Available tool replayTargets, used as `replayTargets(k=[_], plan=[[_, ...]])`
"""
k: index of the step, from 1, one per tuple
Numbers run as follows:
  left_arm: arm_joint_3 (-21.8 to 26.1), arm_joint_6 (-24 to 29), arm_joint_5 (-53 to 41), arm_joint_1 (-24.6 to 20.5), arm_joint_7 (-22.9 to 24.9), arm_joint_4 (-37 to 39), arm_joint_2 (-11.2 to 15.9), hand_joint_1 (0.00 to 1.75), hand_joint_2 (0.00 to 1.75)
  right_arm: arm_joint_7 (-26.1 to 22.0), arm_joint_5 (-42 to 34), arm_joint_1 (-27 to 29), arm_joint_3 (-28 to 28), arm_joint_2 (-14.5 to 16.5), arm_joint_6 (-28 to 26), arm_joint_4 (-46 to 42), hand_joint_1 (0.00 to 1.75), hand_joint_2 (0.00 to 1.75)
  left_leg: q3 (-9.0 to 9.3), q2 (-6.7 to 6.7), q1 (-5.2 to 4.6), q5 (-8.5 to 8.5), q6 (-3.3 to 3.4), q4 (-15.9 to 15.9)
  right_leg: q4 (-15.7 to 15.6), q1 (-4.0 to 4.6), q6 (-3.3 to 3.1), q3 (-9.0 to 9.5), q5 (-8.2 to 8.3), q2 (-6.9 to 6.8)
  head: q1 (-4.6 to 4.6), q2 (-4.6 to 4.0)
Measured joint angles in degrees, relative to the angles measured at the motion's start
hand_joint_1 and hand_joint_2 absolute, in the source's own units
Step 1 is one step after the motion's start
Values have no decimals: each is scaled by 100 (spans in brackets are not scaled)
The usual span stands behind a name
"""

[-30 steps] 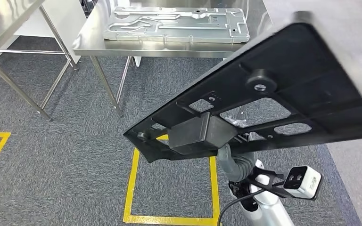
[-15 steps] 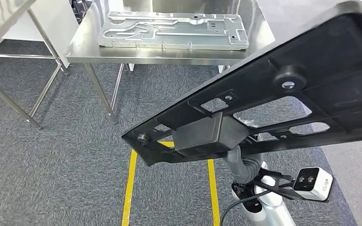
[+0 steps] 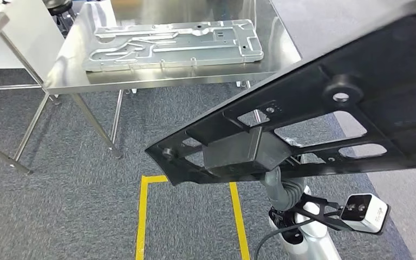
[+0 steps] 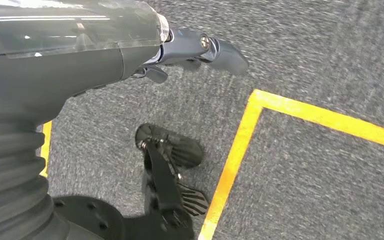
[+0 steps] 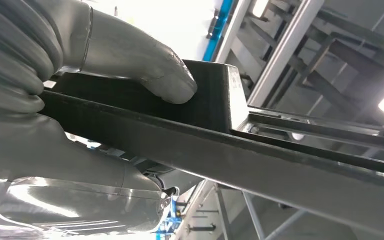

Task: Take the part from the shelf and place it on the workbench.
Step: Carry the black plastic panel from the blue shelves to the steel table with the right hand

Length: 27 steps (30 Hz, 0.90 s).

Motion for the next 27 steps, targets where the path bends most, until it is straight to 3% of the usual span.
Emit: replayTargets(k=[2, 3, 4, 6, 8, 9, 12, 13, 15, 17, 18, 19, 20, 22, 24, 25, 27], plan=[[-1, -3, -6, 22, -3, 0, 2, 0, 175, 1, 1, 2, 1, 12, -4, -1, 175, 175, -465, -49, 6, -220, -22, 602, 3, 18, -22, 93, -93, 61, -1, 0], [-1, -3, -9, 34, -3, 0, 3, 0, 175, 1, 1, 6, 1, 13, -7, -1, 175, 175, -616, -57, 6, -225, -24, 691, 4, 27, -24, 157, -147, 93, -1, 0], [-1, -3, -12, 42, -3, 0, 3, 0, 175, 1, 1, 9, 1, 13, -8, -1, 175, 175, -677, -59, 4, -126, -16, 593, 5, 33, -21, 233, -204, 123, -1, 0], [-1, -4, -17, 48, -3, 0, 9, 0, 175, 1, 1, 11, 1, 14, -8, -1, 175, 175, -591, -63, -14, 414, 48, -48, 0, 45, -7, 410, -338, 156, -1, 0], [-2, -7, -19, 47, -3, -1, 24, 0, 175, 1, 0, 13, 1, 15, -4, 2, 175, 175, -490, -72, -60, 805, 128, -535, -16, 50, 37, 547, -453, 176, -1, 0], [-2, -8, -19, 48, -3, -2, 32, 0, 175, 3, 1, 16, 1, 15, -2, -2, 175, 175, -464, -77, -86, 871, 168, -632, -30, 45, 70, 604, -489, 185, -1, 0], [-4, -11, -19, 35, -8, -4, 48, 0, 175, 3, 0, 10, -4, 15, 4, -41, 175, 175, -266, -88, -80, 833, 269, -795, 68, 43, 180, 684, -461, 179, -1, 0], [-5, -12, -18, 26, -10, -4, 50, 0, 175, 1, -1, 0, -7, 15, 5, -55, 175, 175, -165, -90, -59, 822, 297, -858, 245, 44, 212, 605, -435, 164, -1, 0], [-7, -14, -18, 11, -11, -4, 49, 0, 175, 1, -1, -7, -13, 15, 6, -70, 175, 175, 5, -92, -31, 771, 331, -956, 869, 17, 280, 204, -531, 137, 1, 0], [-10, -15, -19, 6, -11, -4, 49, 0, 175, 1, -1, 9, -16, 15, 7, -71, 175, 175, 122, -97, -15, 678, 331, -991, 1467, -38, 358, -333, -820, 133, 1, 0], [-11, -15, -19, 12, -9, -4, 49, 0, 175, 1, -1, 22, -19, 15, 7, -70, 175, 175, 189, -101, -3, 618, 316, -994, 1568, -68, 394, -517, -919, 131, 1, 0], [-14, -16, -18, 19, -4, -4, 49, 0, 175, 1, 1, 31, -20, 15, 7, -70, 175, 175, 269, -107, 13, 552, 296, -994, 1497, -96, 426, -613, -904, 127, 2, 0], [-15, -16, -17, 25, 2, -4, 46, 0, 175, 1, 3, 39, -21, 15, 7, -70, 175, 175, 362, -112, 32, 482, 270, -994, 1264, -121, 455, -624, -753, 121, 2, 0], [-16, -13, -16, 26, 10, -4, 42, 0, 175, 1, 13, 56, -21, 15, 8, -69, 175, 175, 538, -118, 61, 332, 206, -990, 536, -157, 484, -506, -98, 76, 2, 0], [-17, -8, -16, 16, 16, -4, 40, 0, 175, 5, 28, 73, -22, 15, 9, -63, 175, 175, 653, -117, 61, 200, 122, -1021, 98, -146, 409, -415, 311, 21, 2, 0], [-19, -4, -16, 9, 18, -4, 39, 0, 175, 5, 37, 79, -22, 16, 9, -63, 175, 175, 710, -109, 54, 173, 75, -1022, 39, -136, 349, -398, 356, 16, 2, 0], [-20, 2, -15, -1, 18, -4, 36, 0, 175, 2, 55, 76, -23, 35, 5, -69, 175, 175, 763, -85, 59, 203, -10, -934, 18, -125, 229, -307, 291, 52, 1, 0]])
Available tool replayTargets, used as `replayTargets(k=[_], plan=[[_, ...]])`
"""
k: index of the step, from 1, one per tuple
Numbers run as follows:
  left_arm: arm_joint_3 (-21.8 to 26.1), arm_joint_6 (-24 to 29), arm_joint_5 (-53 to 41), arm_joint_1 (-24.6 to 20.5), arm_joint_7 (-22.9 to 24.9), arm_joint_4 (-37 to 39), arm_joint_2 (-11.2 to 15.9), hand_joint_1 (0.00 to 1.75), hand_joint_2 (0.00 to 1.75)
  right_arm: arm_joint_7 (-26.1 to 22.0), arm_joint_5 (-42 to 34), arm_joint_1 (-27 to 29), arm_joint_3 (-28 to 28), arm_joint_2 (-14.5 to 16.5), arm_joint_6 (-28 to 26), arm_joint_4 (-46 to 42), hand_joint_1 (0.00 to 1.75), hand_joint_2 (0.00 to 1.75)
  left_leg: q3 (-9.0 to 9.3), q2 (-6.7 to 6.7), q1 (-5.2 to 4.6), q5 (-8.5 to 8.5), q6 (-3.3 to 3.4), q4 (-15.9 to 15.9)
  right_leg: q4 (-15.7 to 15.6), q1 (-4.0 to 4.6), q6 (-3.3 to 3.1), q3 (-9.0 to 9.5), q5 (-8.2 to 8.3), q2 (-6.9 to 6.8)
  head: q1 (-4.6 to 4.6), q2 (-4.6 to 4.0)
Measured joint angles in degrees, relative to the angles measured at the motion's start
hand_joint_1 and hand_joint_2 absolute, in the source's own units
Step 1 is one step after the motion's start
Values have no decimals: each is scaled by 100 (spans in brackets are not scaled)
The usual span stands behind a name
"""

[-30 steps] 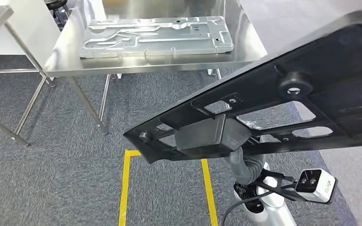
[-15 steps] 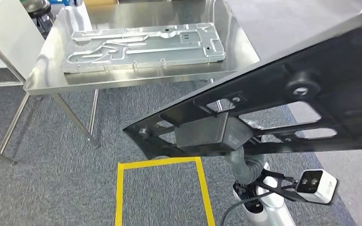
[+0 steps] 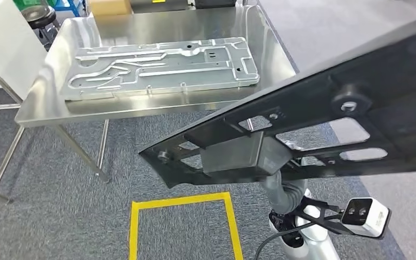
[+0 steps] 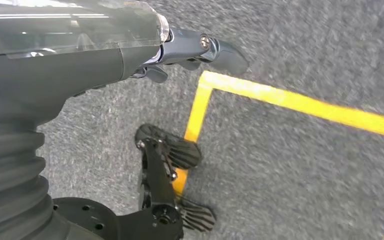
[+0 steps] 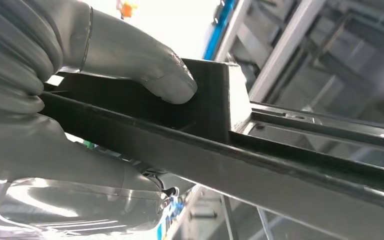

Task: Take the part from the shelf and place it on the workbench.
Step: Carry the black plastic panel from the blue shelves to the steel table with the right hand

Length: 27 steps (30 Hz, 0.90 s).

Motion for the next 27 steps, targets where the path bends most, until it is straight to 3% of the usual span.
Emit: replayTargets(k=[1, 3, 5, 7, 8, 9, 11, 13, 16, 17, 19, 21, 22, 23, 24, 26, 27], plan=[[-1, 2, 1, -5, -4, 0, -3, 0, 175, -1, 9, -6, -1, 16, -1, -3, 175, 175, -43, 9, 6, 37, -27, 185, -21, -5, -52, 68, -39, 15, 1, 0], [-2, 3, 3, -19, -7, 1, -9, 0, 175, -1, 26, -13, -2, 50, -1, -1, 175, 175, -389, 16, 15, -23, -58, 809, -47, 4, -135, 210, -125, 28, -1, 0], [-1, 3, 4, -13, -8, 2, -14, 0, 175, 0, 35, -15, -3, 66, -1, 4, 175, 175, -903, 10, 10, -330, -66, 1467, -51, 36, -182, 317, -224, 42, -1, 0], [-1, 4, 5, 10, -9, 2, -15, 0, 175, 1, 38, -12, -3, 73, -1, 12, 175, 175, -1259, 10, 2, -604, -41, 1652, -52, 67, -199, 440, -330, 69, -1, 0], [-1, 4, 5, 18, -8, 2, -15, 0, 175, 1, 39, -12, -3, 75, -1, 15, 175, 175, -1327, 9, -4, -570, -11, 1515, -52, 81, -201, 511, -385, 79, -1, 0], [-1, 4, 8, 22, -8, 2, -14, 0, 175, 1, 44, -12, -2, 78, -1, 19, 175, 175, -1324, 9, -16, -382, 28, 1239, -52, 96, -200, 585, -440, 84, -1, 0], [-1, 7, 17, 30, 2, 1, -7, 0, 175, 3, 61, -14, 0, 88, -2, 32, 175, 175, -1239, 1, -71, 271, 137, 575, -54, 112, -184, 704, -544, 93, -1, 0], [-1, 15, 30, 40, 16, 0, 1, 0, 175, 5, 78, -17, 6, 104, -3, 52, 175, 175, -1187, -27, -129, 647, 213, 231, -42, 115, -125, 772, -617, 115, -1, 0], [1, 23, 38, 24, 20, 0, -5, 0, 175, 2, 88, -36, 16, 120, -4, 78, 175, 175, -1044, -59, -121, 695, 276, 117, 90, 114, -12, 795, -614, 123, -2, 0], [2, 23, 38, 15, 19, 0, -10, 0, 175, 1, 88, -49, 18, 121, -4, 86, 175, 175, -971, -63, -107, 692, 296, 83, 238, 111, 15, 728, -634, 113, -1, 0], [2, 25, 38, 7, 17, 0, -20, 0, 175, 1, 87, -63, 20, 120, -5, 106, 175, 175, -867, -68, -96, 654, 329, 41, 794, 90, 58, 397, -812, 91, 0, 0], [2, 26, 38, 9, 16, 0, -25, 0, 175, 0, 88, -58, 22, 120, -5, 133, 175, 175, -801, -73, -95, 577, 344, 39, 1377, 65, 98, -68, -1080, 84, -1, 0], [2, 26, 38, 13, 16, 0, -29, 0, 175, 1, 89, -53, 23, 120, -5, 146, 175, 175, -756, -77, -94, 530, 341, 39, 1482, 54, 114, -227, -1138, 81, -1, 0], [2, 26, 38, 17, 16, 0, -34, 0, 175, 1, 89, -51, 24, 120, -5, 156, 175, 175, -696, -83, -94, 479, 334, 39, 1411, 47, 125, -297, -1085, 78, -1, 0], [2, 26, 38, 19, 16, 0, -40, 0, 175, 1, 89, -51, 24, 120, -5, 163, 175, 175, -624, -89, -92, 424, 324, 39, 1181, 42, 126, -285, -921, 75, -1, 0], [2, 26, 38, 17, 16, 0, -52, 0, 175, 0, 89, -51, 24, 120, -5, 172, 175, 175, -472, -96, -94, 297, 283, 43, 471, 56, 94, -119, -356, 71, -2, 0], [2, 26, 38, 10, 17, 0, -56, 0, 175, 2, 90, -52, 25, 120, -5, 178, 175, 175, -423, -99, -97, 238, 251, 43, 225, 75, 57, -61, -187, 67, 1, 0]])
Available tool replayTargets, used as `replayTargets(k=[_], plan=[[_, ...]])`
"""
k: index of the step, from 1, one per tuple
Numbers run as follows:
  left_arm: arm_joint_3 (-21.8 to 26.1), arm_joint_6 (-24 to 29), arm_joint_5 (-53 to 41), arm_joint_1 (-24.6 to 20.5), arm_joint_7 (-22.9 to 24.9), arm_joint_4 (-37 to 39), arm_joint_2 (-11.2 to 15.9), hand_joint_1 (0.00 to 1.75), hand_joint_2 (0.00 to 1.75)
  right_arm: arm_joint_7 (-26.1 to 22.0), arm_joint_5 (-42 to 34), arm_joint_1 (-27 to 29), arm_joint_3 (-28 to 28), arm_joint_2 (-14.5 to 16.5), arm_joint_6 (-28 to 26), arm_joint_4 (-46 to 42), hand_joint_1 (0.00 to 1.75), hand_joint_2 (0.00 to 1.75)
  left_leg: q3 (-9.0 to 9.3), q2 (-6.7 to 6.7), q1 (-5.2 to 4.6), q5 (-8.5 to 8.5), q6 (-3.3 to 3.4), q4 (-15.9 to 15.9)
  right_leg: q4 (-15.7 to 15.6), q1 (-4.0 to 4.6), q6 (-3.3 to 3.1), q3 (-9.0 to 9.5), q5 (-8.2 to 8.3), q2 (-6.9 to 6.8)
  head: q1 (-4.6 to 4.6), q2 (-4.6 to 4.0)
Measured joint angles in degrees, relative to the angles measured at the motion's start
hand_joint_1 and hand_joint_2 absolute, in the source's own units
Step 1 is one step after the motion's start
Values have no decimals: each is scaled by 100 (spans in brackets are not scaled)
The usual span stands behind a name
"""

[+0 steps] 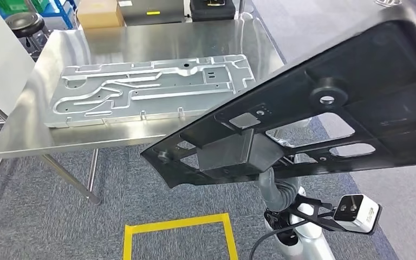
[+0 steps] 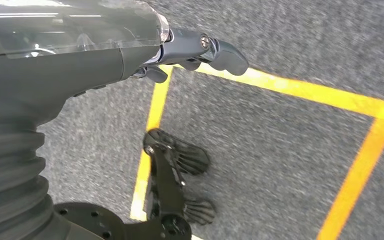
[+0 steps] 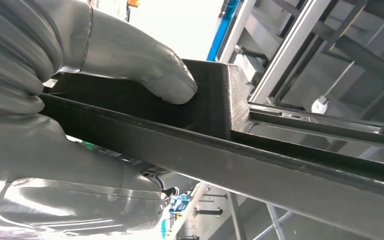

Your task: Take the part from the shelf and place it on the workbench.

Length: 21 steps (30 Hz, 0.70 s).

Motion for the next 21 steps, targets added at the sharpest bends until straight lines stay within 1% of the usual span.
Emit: replayTargets(k=[1, 2, 4, 5, 6, 7, 9, 10, 11, 12, 13, 14, 15, 16, 17, 18, 19, 20, 21], plan=[[0, 0, 0, -6, 0, 0, -3, 0, 175, 2, 1, 0, 2, 0, 0, 5, 175, 175, 31, 1, -2, -55, -36, -8, -147, 20, -41, 33, 115, -5, 3, 0], [0, 0, 1, -11, -1, 0, -4, 0, 175, 1, -1, -1, 3, 0, 0, 10, 175, 175, 60, 4, -7, -76, -76, 5, -160, 36, -89, 37, 86, -6, 5, 0], [0, -1, 2, -13, -3, 0, -5, 0, 175, 0, -3, -6, 5, 1, -3, 9, 175, 175, 131, 15, -3, -120, -151, 34, -206, 28, -177, 139, 49, -4, 8, 0], [0, -3, 5, -19, -5, 0, -8, 0, 175, 0, -1, -11, 5, 1, -4, 9, 175, 175, 140, 20, 3, -152, -178, 132, -231, 18, -216, 216, 11, -2, 8, 0], [0, -7, 10, -28, -5, 0, -12, 0, 175, 3, 5, -18, 7, 2, -5, 8, 175, 175, 67, 24, 14, -222, -202, 316, -249, 9, -245, 297, -25, -6, 8, 0], [1, -10, 15, -37, -5, 0, -16, 0, 175, 7, 15, -23, 9, 3, -6, 8, 175, 175, -98, 28, 28, -321, -221, 604, -263, 5, -264, 364, -65, -10, 8, 0], [2, -14, 28, -32, -3, 0, -22, 0, 175, 13, 39, -28, 17, 4, -11, 9, 175, 175, -595, 29, 39, -572, -258, 1300, -265, 9, -283, 476, -173, -9, 8, 0], [2, -14, 36, -20, -2, 0, -27, 0, 175, 14, 55, -24, 21, 4, -15, 10, 175, 175, -813, 29, 41, -661, -267, 1509, -264, 11, -281, 542, -235, -4, 8, 0], [2, -15, 44, -8, -2, 0, -33, 0, 175, 14, 72, -19, 25, 4, -21, 13, 175, 175, -959, 29, 42, -672, -270, 1555, -264, 11, -276, 621, -303, 2, 8, 0], [2, -18, 50, -1, -3, 0, -40, 0, 175, 13, 94, -15, 29, 4, -31, 15, 175, 175, -1016, 30, 42, -548, -265, 1398, -264, 11, -266, 717, -378, 7, 8, 0], [2, -20, 56, 5, -6, 0, -46, 0, 175, 10, 120, -12, 34, 4, -50, 17, 175, 175, -1008, 30, 42, -284, -250, 1095, -265, 10, -253, 821, -457, 8, 8, 0], [3, -22, 57, 15, -9, 0, -51, 0, 175, 7, 142, -10, 41, 3, -76, 20, 175, 175, -985, 31, 38, 76, -228, 761, -263, 12, -236, 918, -536, 7, 9, 0], [5, -26, 59, 22, -14, 1, -57, 0, 175, 5, 162, -7, 49, 2, -108, 26, 175, 175, -964, 39, 22, 335, -202, 482, -263, 16, -211, 988, -604, 11, 8, 0], [7, -30, 60, 31, -21, 1, -63, 0, 175, 2, 171, -7, 56, -1, -141, 33, 175, 175, -952, 46, 4, 528, -166, 324, -268, 20, -177, 1028, -660, 16, 7, 0], [9, -35, 61, 38, -28, 2, -69, 0, 175, 3, 169, -15, 60, -5, -170, 43, 175, 175, -953, 50, -13, 589, -136, 266, -268, 24, -143, 1053, -698, 22, 6, 0], [11, -44, 62, 35, -37, 3, -74, 0, 175, 2, 151, -45, 53, -9, -191, 56, 175, 175, -933, 53, -26, 536, -105, 254, -268, 26, -107, 1066, -714, 27, 5, 0], [11, -54, 65, 31, -45, 4, -76, 0, 175, 6, 128, -103, 34, -13, -203, 68, 175, 175, -889, 48, -17, 545, -71, 237, -228, 22, -77, 1066, -719, 24, 5, 0], [11, -64, 69, 23, -54, 4, -77, 0, 175, 22, 112, -184, 1, -16, -212, 87, 175, 175, -837, 44, -7, 523, -43, 203, -114, 18, -53, 1030, -703, 18, 6, 0], [11, -76, 76, 13, -64, 4, -79, 0, 175, 62, 117, -286, -51, -19, -239, 116, 175, 175, -773, 42, 3, 505, -9, 172, 103, 13, -26, 915, -704, 14, 6, 0]])
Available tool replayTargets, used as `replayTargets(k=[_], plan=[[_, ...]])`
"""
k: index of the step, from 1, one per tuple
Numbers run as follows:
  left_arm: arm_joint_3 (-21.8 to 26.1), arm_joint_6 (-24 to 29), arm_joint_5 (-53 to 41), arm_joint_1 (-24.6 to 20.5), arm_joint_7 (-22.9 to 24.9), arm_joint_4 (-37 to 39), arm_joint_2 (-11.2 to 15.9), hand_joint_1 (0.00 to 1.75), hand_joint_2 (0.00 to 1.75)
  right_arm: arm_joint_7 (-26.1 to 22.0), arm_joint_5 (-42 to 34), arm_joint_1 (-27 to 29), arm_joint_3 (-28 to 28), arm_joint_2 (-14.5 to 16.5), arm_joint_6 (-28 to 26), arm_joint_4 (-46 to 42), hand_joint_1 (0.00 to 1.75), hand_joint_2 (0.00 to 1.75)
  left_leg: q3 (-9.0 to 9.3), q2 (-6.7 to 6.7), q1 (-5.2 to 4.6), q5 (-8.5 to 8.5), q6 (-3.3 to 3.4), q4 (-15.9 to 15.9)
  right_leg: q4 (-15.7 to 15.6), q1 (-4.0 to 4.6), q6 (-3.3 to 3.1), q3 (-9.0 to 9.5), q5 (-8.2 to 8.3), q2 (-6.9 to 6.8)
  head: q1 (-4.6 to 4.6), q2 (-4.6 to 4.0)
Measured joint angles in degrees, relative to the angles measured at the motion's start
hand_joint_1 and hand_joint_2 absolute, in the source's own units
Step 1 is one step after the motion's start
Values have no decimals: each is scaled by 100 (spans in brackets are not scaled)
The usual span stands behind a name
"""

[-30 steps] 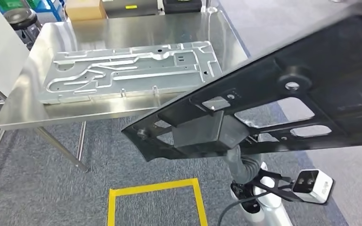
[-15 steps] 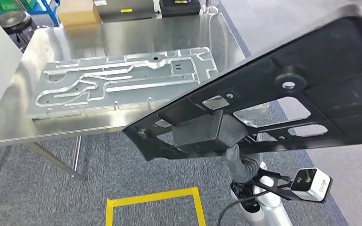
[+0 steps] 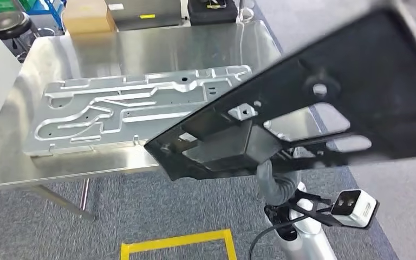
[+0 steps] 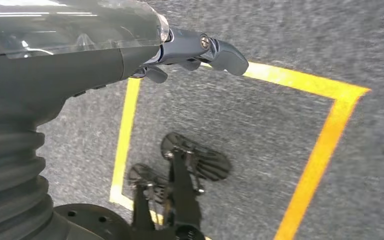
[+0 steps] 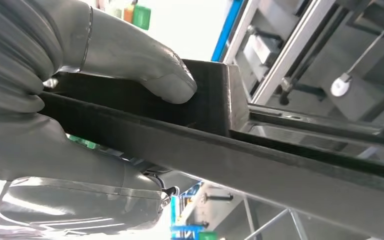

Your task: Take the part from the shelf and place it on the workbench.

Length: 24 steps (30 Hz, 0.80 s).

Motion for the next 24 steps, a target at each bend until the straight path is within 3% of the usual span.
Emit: replayTargets(k=[2, 4, 5, 6, 8, 9, 10, 11, 15, 16, 18, 20, 21, 22, 24], plan=[[2, -21, 14, -17, -29, 0, -5, 0, 175, 165, 172, -218, -121, -8, -203, 115, 175, 175, 104, -3, 10, -55, 46, -37, 663, -10, 50, -435, -140, -6, 0, 0], [4, -54, 17, -26, -68, 0, -9, 0, 175, 442, 792, -577, -256, -42, -865, 421, 175, 175, 181, -5, 8, -132, 63, -41, 1207, -17, 85, -937, -389, -6, 0, 0], [4, -85, 5, -29, -93, 0, -11, 0, 175, 651, 1368, -883, -342, -78, -1463, 720, 175, 175, 229, -5, 6, -171, 64, -41, 1259, -21, 89, -1098, -389, -9, 0, 0], [2, -119, -15, -36, -118, 0, -11, 0, 175, 855, 1975, -1252, -442, -128, -2105, 1075, 175, 175, 284, -8, 3, -210, 63, -41, 1137, -24, 84, -1173, -247, -12, 0, 0], [-10, -179, -60, -50, -157, 0, -14, 0, 175, 1159, 2923, -1990, -680, -244, -3162, 1821, 175, 175, 380, -40, 0, -284, 55, -45, 460, -14, 33, -1093, 392, -19, 1, 0], [-18, -195, -74, -52, -165, 1, -22, 0, 175, 1204, 3105, -2275, -782, -299, -3377, 2110, 175, 175, 413, -65, -3, -314, 38, -44, 120, 3, -6, -1026, 634, -20, 1, 0], [-25, -204, -79, -48, -170, 2, -31, 0, 175, 1224, 3205, -2500, -862, -338, -3467, 2359, 175, 175, 424, -86, -1, -343, 10, -47, -115, 26, -45, -981, 808, -20, 4, 0], [-29, -210, -83, -37, -171, 3, -39, 0, 175, 1231, 3256, -2667, -914, -369, -3473, 2551, 175, 175, 434, -97, 1, -363, -28, -43, -241, 48, -84, -964, 878, -14, 9, 0], [-42, -237, -104, -47, -183, 4, -38, 0, 175, 1476, 3840, -2968, -944, -394, -3727, 2987, 175, 175, 426, -76, -5, -486, -165, 95, -336, 18, -188, -848, 868, -5, 20, 0], [-51, -251, -120, -60, -188, 4, -37, 0, 175, 1644, 4246, -3097, -928, -401, -3924, 3138, 175, 175, 310, -67, 2, -592, -195, 314, -357, 3, -209, -810, 861, -11, 20, 0], [-73, -269, -164, -73, -190, 4, -39, 0, 175, 2002, 5238, -3479, -843, -419, -4258, 3577, 175, 175, -104, -50, 22, -859, -249, 1016, -364, 3, -245, -781, 831, -13, 19, 0], [-87, -269, -202, -72, -186, 4, -38, 0, 175, 2346, 6301, -3886, -649, -416, -4328, 4121, 175, 175, -461, -42, 36, -928, -280, 1486, -353, 10, -261, -759, 797, 6, 19, 0], [-95, -269, -218, -73, -184, 4, -38, 0, 175, 2520, 6835, -4077, -509, -393, -4274, 4413, 175, 175, -508, -37, 37, -798, -284, 1438, -345, 11, -262, -738, 775, 20, 19, 0], [-104, -271, -236, -79, -184, 4, -37, 0, 175, 2675, 7308, -4250, -340, -342, -4182, 4705, 175, 175, -448, -32, 37, -556, -282, 1168, -336, 14, -260, -708, 750, 32, 19, 0], [-129, -277, -267, -104, -185, 4, -32, 0, 175, 2940, 8141, -4573, 56, -146, -3888, 5313, 175, 175, -211, -13, 21, -73, -234, 403, -330, 18, -246, -651, 707, 52, 19, 0]])
